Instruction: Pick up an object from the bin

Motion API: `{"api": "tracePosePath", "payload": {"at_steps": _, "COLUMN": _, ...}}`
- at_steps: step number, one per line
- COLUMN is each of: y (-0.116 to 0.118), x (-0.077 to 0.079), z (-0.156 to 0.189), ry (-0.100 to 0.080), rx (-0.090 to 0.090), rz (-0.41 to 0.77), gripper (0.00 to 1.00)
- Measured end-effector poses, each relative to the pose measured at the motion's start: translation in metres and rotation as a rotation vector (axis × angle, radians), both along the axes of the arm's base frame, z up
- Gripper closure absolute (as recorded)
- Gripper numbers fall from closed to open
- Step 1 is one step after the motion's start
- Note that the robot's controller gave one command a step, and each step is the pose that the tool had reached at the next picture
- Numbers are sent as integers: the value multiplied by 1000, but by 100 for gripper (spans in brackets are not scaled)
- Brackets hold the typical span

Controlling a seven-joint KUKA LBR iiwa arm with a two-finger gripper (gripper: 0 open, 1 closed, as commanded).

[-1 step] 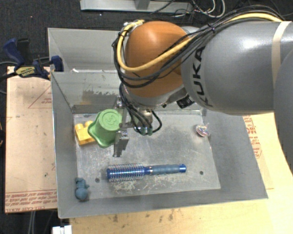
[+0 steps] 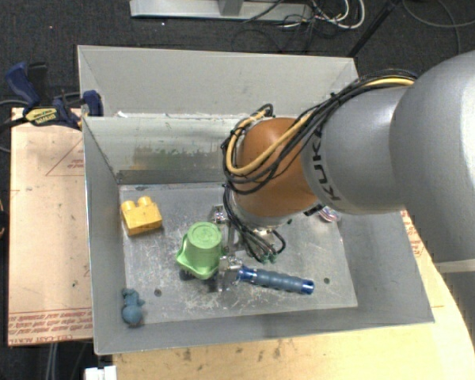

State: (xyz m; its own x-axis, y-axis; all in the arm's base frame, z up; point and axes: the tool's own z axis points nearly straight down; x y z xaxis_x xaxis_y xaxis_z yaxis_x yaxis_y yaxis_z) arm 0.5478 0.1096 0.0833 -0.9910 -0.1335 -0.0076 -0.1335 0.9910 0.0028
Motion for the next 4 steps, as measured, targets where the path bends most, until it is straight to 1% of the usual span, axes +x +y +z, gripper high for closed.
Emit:
{"api": "tracePosePath", "payload": {"at_steps": 1, "y": -21, "x": -22, "z": 17, "ry": 8, "rx": -3, "rz": -83, "gripper": 0}}
{"api": "tracePosePath", "payload": {"at_steps": 2, "y": -23, "x": -33, "z": 16, "ry": 9, "rx": -2, "rz": -170, "gripper": 0}}
{"api": "tracePosePath", "payload": {"at_steps": 3, "y": -23, "x": -28, "z": -6, "ry": -5, "rx": -2, "rz": 39, "gripper": 0}}
{"api": "tracePosePath", "payload": {"at_steps": 4, "y": -22, "x": -26, "z": -3, "ry": 2, "rx": -2, "rz": 37, "gripper": 0}}
